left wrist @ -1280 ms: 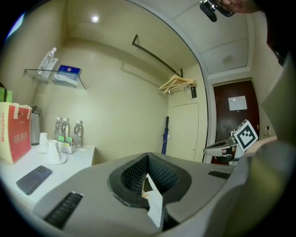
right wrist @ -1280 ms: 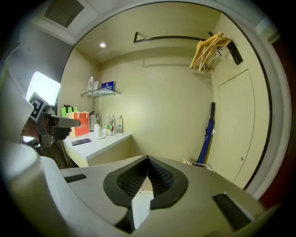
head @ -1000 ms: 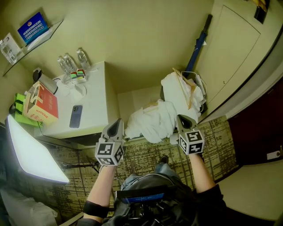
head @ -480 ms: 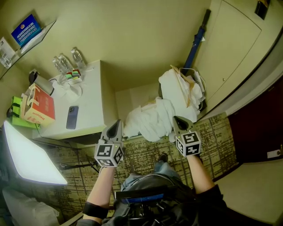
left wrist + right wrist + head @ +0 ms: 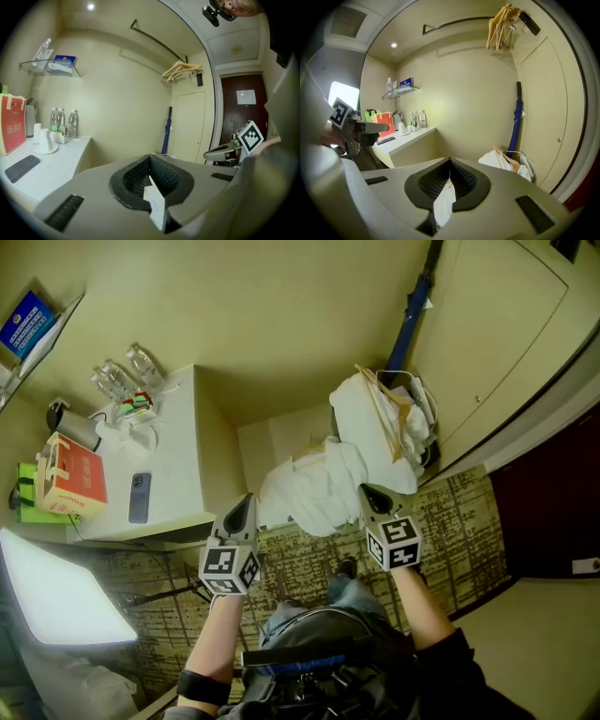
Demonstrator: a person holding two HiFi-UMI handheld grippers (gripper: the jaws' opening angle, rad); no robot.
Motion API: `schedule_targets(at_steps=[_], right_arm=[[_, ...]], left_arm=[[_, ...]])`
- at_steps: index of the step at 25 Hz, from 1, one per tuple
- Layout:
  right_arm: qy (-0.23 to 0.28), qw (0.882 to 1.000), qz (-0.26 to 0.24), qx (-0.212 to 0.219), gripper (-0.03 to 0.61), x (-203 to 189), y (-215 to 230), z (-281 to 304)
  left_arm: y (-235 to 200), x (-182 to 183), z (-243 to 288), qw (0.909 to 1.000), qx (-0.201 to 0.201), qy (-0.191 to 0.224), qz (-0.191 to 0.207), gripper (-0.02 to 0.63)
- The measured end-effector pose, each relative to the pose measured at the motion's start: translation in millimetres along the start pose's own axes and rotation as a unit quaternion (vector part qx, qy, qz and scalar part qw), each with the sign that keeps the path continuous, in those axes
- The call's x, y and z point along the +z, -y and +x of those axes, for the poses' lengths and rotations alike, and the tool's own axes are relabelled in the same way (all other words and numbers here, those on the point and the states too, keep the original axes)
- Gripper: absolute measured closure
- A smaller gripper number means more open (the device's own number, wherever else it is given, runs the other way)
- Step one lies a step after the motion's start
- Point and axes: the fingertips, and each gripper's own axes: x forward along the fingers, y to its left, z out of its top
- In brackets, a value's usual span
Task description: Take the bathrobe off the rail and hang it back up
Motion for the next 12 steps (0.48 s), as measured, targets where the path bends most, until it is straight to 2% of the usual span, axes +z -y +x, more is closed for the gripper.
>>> schedule_targets(at_steps=[4,8,12], right_arm=[[0.002,0.999,0.031,0.013,0.554,-6,19,20],[-0.015,0.996,0.083,0.036,0.552,-25,23,46],[-0.030,0.989,0.140,0.040,0.526,-41,25,83]], left_arm=[[10,-4,28,0.9999,0.006,-0.011,0.005,0.614],[16,-12,48,0.9993,0.012,-0.034,0.008,0.614],[10,-29,76,0.9986,0.005,-0.052,0.013,0.614]])
